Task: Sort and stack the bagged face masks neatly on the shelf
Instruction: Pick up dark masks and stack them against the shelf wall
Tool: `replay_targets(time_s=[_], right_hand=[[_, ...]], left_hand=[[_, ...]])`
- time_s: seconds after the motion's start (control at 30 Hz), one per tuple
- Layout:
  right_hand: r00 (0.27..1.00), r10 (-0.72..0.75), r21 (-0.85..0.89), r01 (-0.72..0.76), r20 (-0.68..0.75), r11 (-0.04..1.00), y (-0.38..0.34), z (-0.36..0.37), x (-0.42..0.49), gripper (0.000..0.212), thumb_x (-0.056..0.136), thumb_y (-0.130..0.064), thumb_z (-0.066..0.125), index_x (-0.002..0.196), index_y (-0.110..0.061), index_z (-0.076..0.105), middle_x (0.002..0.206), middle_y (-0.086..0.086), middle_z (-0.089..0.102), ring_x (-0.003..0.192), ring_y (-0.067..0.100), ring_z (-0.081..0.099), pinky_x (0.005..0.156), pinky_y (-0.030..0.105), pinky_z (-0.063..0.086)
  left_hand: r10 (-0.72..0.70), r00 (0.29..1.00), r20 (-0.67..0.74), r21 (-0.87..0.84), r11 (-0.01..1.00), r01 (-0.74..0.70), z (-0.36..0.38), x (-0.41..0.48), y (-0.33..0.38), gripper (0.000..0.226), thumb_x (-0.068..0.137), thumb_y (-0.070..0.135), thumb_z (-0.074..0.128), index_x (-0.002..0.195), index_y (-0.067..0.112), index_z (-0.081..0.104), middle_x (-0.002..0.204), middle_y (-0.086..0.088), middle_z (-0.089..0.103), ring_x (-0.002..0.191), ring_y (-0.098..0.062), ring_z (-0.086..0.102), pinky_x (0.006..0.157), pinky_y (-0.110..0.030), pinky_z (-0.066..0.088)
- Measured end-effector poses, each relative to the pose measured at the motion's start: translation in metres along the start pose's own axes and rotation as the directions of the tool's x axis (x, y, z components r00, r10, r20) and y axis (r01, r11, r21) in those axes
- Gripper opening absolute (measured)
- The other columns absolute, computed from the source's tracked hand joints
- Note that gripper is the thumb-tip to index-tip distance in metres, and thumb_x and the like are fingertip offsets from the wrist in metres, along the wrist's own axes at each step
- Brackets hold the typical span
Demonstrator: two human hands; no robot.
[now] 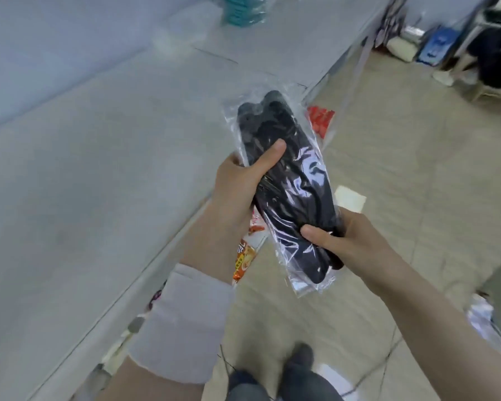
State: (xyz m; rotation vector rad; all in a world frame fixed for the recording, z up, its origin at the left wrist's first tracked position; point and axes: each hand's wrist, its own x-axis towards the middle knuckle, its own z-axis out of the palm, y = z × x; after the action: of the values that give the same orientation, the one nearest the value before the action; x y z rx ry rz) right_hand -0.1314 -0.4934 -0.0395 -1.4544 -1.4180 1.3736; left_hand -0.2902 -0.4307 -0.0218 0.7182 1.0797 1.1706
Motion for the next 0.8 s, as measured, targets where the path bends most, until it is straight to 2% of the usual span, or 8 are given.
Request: replay_targets(time_s=[0.1, 0.17, 0.23, 0.4, 0.5, 0.57, 0.7, 0.8], right_hand=[[0.983, 0.095, 0.133, -0.075, -0.157, 0.988, 0.033, -0.051, -0.003, 0.020, 0.085, -0.011, 0.064, 0.069, -0.022, 0.057, 0.043, -0.014, 0.053, 0.037, -0.001, 0.044, 0.041, 0.011, 0.033], [0.959, 0.145, 0.190, -0.100, -0.242, 0.977, 0.055, -0.090, -0.001, 0.018, 0.085, -0.011, 0.064, 0.071, -0.021, 0.059, 0.045, -0.014, 0.055, 0.039, -0.002, 0.045, 0.041, 0.011, 0.034], [0.934, 0.197, 0.230, -0.130, -0.299, 0.964, 0.079, -0.129, 0.005, 0.005, 0.083, -0.013, 0.067, 0.085, -0.018, 0.065, 0.054, -0.014, 0.063, 0.046, -0.002, 0.053, 0.044, 0.010, 0.037], [0.866, 0.322, 0.310, -0.208, -0.382, 0.928, 0.132, -0.221, 0.017, 0.016, 0.081, -0.019, 0.071, 0.096, -0.018, 0.067, 0.069, -0.011, 0.069, 0.060, -0.001, 0.062, 0.052, 0.011, 0.043], [0.825, 0.398, 0.338, -0.271, -0.401, 0.901, 0.161, -0.268, 0.029, 0.016, 0.080, -0.025, 0.072, 0.094, -0.021, 0.068, 0.080, -0.001, 0.073, 0.074, 0.013, 0.066, 0.061, 0.023, 0.050], [0.803, 0.445, 0.370, -0.303, -0.396, 0.878, 0.175, -0.297, 0.039, 0.013, 0.080, -0.026, 0.072, 0.091, -0.023, 0.067, 0.085, 0.004, 0.073, 0.078, 0.018, 0.067, 0.066, 0.027, 0.051], [0.813, 0.476, 0.431, -0.317, -0.335, 0.845, 0.193, -0.357, 0.071, 0.011, 0.083, -0.031, 0.067, 0.092, -0.027, 0.062, 0.083, -0.005, 0.070, 0.071, 0.008, 0.065, 0.055, 0.015, 0.047], [0.836, 0.478, 0.463, -0.324, -0.268, 0.825, 0.205, -0.407, 0.113, 0.021, 0.084, -0.031, 0.066, 0.103, -0.027, 0.060, 0.094, -0.009, 0.070, 0.079, 0.001, 0.067, 0.059, 0.010, 0.047]], left_hand=[[-0.075, 0.982, 0.171, 0.025, 0.997, 0.072, 0.060, 0.026, -0.030, 0.055, 0.067, 0.032, 0.072, 0.117, 0.009, 0.062, 0.107, -0.005, 0.072, 0.098, -0.020, 0.069, 0.088, -0.035, 0.055], [-0.140, 0.957, 0.252, 0.064, 0.990, 0.128, 0.105, 0.046, -0.058, 0.055, 0.066, 0.032, 0.072, 0.116, 0.012, 0.062, 0.108, -0.005, 0.071, 0.099, -0.019, 0.069, 0.087, -0.035, 0.054], [-0.185, 0.942, 0.281, 0.091, 0.982, 0.166, 0.151, 0.067, -0.091, 0.048, 0.067, 0.029, 0.074, 0.111, 0.014, 0.062, 0.103, -0.003, 0.073, 0.095, -0.019, 0.070, 0.083, -0.035, 0.056], [-0.274, 0.932, 0.239, 0.224, 0.949, 0.222, 0.255, 0.113, -0.164, 0.032, 0.080, 0.014, 0.073, 0.111, 0.009, 0.063, 0.101, -0.006, 0.073, 0.091, -0.021, 0.071, 0.082, -0.037, 0.056], [-0.338, 0.913, 0.231, 0.267, 0.924, 0.274, 0.305, 0.141, -0.199, 0.021, 0.080, 0.012, 0.072, 0.101, 0.013, 0.065, 0.096, -0.006, 0.073, 0.088, -0.022, 0.071, 0.080, -0.038, 0.057], [-0.366, 0.902, 0.228, 0.299, 0.908, 0.293, 0.334, 0.159, -0.215, 0.017, 0.081, 0.012, 0.071, 0.096, 0.015, 0.063, 0.092, -0.003, 0.073, 0.083, -0.017, 0.072, 0.073, -0.031, 0.058], [-0.405, 0.878, 0.254, 0.345, 0.886, 0.309, 0.389, 0.209, -0.239, 0.017, 0.083, 0.013, 0.070, 0.097, 0.016, 0.061, 0.088, 0.001, 0.072, 0.076, -0.011, 0.071, 0.065, -0.025, 0.056], [-0.442, 0.856, 0.269, 0.315, 0.880, 0.356, 0.429, 0.264, -0.250, 0.022, 0.085, 0.013, 0.067, 0.106, 0.012, 0.059, 0.091, -0.001, 0.072, 0.074, -0.011, 0.071, 0.060, -0.023, 0.055]])
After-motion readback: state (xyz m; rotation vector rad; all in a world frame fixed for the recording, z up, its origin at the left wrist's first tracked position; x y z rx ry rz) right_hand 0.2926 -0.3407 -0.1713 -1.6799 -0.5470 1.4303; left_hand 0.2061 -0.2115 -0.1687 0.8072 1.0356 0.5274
